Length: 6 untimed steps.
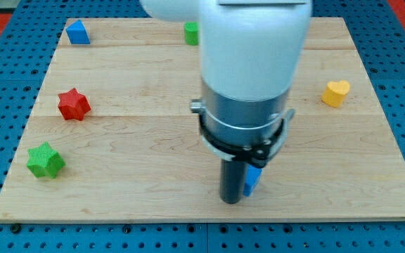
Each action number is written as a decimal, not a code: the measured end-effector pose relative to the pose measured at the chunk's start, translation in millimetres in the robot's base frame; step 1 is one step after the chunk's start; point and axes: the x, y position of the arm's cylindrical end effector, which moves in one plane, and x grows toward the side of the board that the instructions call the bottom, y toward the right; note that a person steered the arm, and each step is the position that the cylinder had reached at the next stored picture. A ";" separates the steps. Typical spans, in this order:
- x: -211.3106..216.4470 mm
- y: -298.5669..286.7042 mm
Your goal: Push the blue cube towards the green star
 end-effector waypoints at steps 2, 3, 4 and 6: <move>-1.2 81.3; -19.4 117.7; -23.4 34.8; -43.5 3.8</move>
